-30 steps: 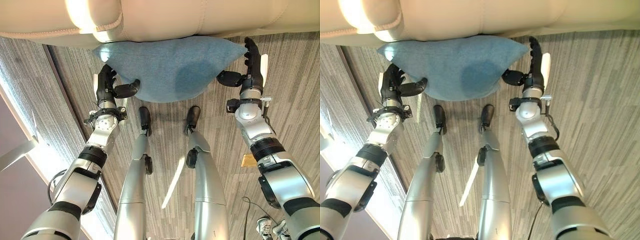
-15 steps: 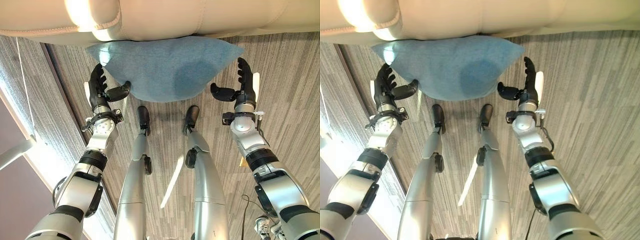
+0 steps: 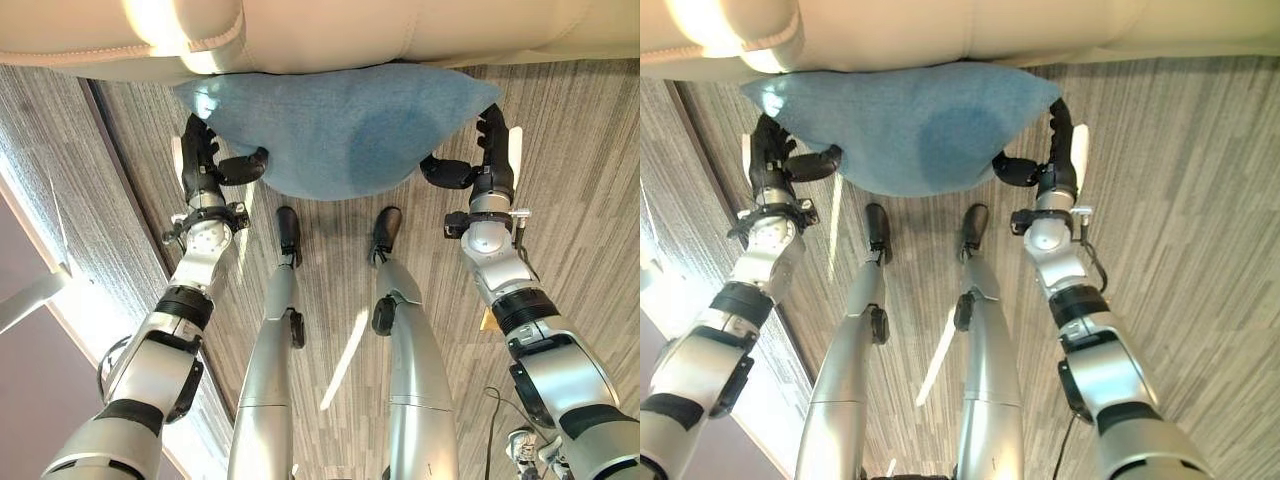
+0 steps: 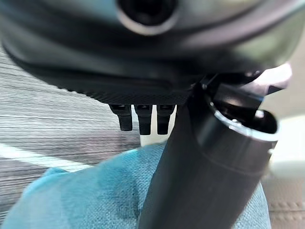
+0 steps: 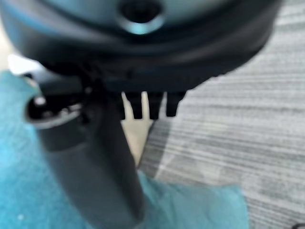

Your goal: Pick up all the scattered cushions and arrange them neatly on the sofa.

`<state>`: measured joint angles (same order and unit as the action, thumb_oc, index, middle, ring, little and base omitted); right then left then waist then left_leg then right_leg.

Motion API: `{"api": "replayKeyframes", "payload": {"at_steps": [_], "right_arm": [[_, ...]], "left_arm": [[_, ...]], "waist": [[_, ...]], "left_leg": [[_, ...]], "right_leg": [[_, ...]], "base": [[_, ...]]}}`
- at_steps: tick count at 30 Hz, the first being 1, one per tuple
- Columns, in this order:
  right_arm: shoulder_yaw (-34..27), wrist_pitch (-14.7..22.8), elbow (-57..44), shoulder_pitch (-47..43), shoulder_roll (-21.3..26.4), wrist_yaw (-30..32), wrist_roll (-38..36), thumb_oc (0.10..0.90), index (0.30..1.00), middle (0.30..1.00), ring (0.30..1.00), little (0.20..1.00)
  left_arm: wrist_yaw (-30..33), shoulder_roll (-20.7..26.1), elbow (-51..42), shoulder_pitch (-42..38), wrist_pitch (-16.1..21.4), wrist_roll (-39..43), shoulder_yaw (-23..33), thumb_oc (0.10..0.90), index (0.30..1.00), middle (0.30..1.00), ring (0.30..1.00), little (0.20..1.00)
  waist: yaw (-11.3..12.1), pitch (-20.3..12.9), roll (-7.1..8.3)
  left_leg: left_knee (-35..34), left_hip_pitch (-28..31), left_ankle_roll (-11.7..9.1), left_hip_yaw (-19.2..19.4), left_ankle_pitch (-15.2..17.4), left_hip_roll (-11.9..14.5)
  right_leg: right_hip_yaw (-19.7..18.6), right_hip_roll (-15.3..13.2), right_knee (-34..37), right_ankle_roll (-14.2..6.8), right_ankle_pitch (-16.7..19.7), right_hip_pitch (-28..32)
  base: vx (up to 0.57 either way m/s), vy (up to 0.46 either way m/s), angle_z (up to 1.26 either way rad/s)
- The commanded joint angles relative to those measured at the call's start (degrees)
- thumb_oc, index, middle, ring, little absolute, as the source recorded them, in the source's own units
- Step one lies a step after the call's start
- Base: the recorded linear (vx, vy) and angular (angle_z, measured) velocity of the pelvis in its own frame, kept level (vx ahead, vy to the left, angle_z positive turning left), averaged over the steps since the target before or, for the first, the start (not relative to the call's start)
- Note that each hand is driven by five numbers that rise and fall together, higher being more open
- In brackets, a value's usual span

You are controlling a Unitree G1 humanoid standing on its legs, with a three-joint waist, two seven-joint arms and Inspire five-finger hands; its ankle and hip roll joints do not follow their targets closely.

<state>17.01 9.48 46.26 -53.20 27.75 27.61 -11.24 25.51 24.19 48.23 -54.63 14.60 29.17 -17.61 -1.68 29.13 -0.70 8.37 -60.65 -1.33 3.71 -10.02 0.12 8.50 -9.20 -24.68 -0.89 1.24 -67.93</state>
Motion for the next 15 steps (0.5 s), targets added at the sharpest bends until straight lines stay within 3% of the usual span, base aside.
{"api": "replayKeyframes", "payload": {"at_steps": [1, 8, 15], "right_arm": [[2.3, 3.0, -4.0, 1.9, -0.4, -0.3, 1.3, 0.800, 0.900, 0.900, 0.900, 0.900], [5.7, 3.4, -2.2, -2.1, -2.2, -2.0, 0.4, 0.800, 0.900, 0.900, 0.900, 0.900], [10.8, 3.5, -2.3, -7.3, -6.8, -3.6, -0.8, 0.800, 0.900, 0.900, 0.900, 0.900]], "left_arm": [[-0.6, 1.0, -4.6, 0.6, 3.9, -0.2, 0.6, 0.800, 0.900, 0.900, 0.900, 0.900], [-2.3, -3.4, -7.5, -0.9, 4.6, 0.9, -2.6, 0.800, 0.900, 0.900, 0.900, 0.900], [-3.1, -11.3, -11.7, -3.2, 5.9, 4.5, -5.9, 0.800, 0.900, 0.900, 0.900, 0.900]], "waist": [[-0.9, -4.9, -0.61], [-0.5, -4.9, -0.86], [0.1, -4.7, -0.96]], "left_leg": [[4.5, 0.9, -0.8, -3.6, 9.6, -2.1], [4.7, 0.5, -0.7, -3.7, 9.7, -2.4], [4.7, 0.3, -0.8, -4.0, 9.4, -2.8]], "right_leg": [[-2.5, 1.4, 6.9, -6.4, -0.4, 4.5], [-2.6, 1.1, 6.8, -6.6, -0.2, 4.1], [-2.1, 1.1, 6.4, -6.5, -0.5, 3.9]], "base": [[0.00, 0.000, 0.00], [0.00, 0.000, 0.00], [0.00, -0.002, 0.01]]}}
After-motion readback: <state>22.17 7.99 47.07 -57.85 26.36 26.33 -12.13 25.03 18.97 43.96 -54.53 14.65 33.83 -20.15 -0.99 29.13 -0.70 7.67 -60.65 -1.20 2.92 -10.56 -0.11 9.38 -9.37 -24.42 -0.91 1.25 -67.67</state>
